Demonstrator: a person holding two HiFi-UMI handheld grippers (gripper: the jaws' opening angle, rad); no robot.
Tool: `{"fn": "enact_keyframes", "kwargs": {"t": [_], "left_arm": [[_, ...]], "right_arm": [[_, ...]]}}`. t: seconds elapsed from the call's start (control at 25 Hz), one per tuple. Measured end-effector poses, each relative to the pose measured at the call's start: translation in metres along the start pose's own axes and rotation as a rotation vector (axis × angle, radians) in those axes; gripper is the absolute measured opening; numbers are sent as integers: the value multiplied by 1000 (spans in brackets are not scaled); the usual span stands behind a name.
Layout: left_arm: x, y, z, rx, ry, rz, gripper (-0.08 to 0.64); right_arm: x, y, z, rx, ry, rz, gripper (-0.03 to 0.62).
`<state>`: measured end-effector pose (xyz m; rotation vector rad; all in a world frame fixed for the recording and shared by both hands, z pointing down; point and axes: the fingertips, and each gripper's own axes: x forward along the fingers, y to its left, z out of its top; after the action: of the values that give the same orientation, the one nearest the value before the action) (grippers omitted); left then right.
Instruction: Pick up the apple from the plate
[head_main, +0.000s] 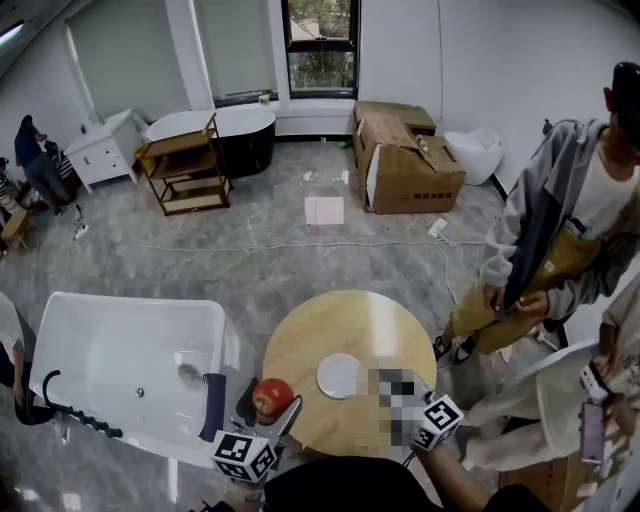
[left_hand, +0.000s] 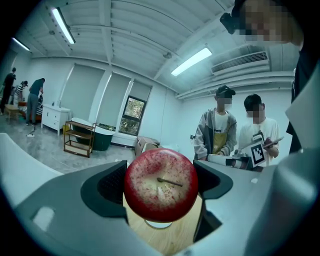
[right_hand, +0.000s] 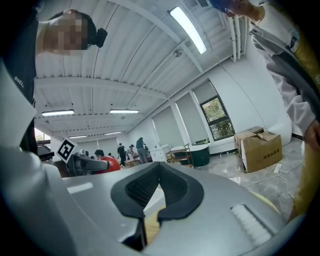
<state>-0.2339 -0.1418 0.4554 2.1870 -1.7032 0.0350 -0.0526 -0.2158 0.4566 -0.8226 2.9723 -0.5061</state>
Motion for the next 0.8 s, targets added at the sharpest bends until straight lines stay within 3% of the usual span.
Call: {"fn": "enact_keyframes", "kwargs": {"t": [0.4,0.8], "left_arm": [[-22,17,0,-20,-31,71,417],[-34,22,0,-21,-45,74,417]], "right_arm": [[20,18,-1,-18,16,75,8],[24,32,-3,-33,15,94,6]]}}
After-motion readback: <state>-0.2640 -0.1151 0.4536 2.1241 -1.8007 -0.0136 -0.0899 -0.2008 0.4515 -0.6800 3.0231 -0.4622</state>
